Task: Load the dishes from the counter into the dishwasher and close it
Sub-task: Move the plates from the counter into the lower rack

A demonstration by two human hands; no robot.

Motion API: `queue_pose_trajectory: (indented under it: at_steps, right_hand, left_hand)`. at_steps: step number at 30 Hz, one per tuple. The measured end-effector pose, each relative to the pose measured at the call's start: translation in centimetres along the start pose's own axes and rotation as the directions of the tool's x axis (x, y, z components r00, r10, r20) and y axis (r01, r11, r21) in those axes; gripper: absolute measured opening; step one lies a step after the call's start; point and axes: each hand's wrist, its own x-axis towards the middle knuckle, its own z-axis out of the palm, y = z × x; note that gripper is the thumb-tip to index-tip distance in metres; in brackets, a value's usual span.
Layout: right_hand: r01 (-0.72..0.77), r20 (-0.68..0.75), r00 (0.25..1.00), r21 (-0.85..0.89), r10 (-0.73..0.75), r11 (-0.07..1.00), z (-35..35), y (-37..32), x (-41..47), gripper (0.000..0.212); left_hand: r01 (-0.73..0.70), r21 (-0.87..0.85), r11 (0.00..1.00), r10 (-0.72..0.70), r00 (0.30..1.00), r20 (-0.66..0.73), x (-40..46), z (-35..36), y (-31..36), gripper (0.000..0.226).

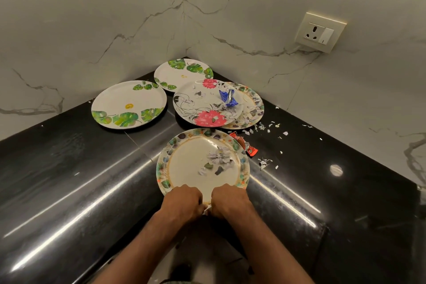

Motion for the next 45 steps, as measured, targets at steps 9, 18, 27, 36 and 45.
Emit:
queue_pose_trajectory:
  at_steps: [9, 18, 27, 36, 45]
  right_hand:
    - [-0.016, -0.202, 0.979, 0.107, 0.038, 0.994, 0.1, 0.3, -0.5, 0.036]
    - [-0.016, -0.16, 0.987, 0.088, 0.03, 0.996, 0.3, 0.4, -0.4, 0.049]
    - [-0.01, -0.155, 0.987, 0.169, 0.037, 0.986, 0.2, 0.2, -0.9, 0.057]
    - [0.199, -0.328, 0.943, 0.407, -0.061, 0.891, -2.4, -1.0, -3.3, 0.095]
    - [0.379, -0.491, 0.864, 0.495, -0.108, 0.782, -4.4, 0.4, -4.6, 0.079]
  left_hand:
    - [-0.006, -0.172, 0.985, -0.004, 0.998, -0.061, -0.6, 0.6, -1.2, 0.027]
    - [0.202, -0.301, 0.932, -0.278, 0.931, -0.238, 0.0, 3.5, -4.9, 0.08]
    - [0.205, -0.778, 0.594, -0.502, 0.85, -0.16, 2.2, 2.8, -6.4, 0.077]
    - [-0.07, -0.894, 0.442, -0.52, 0.793, -0.319, 1.6, -2.7, -4.3, 0.047]
    - [-0.272, -0.88, 0.388, -0.373, 0.828, -0.42, 0.9, -10.5, 0.2, 0.054]
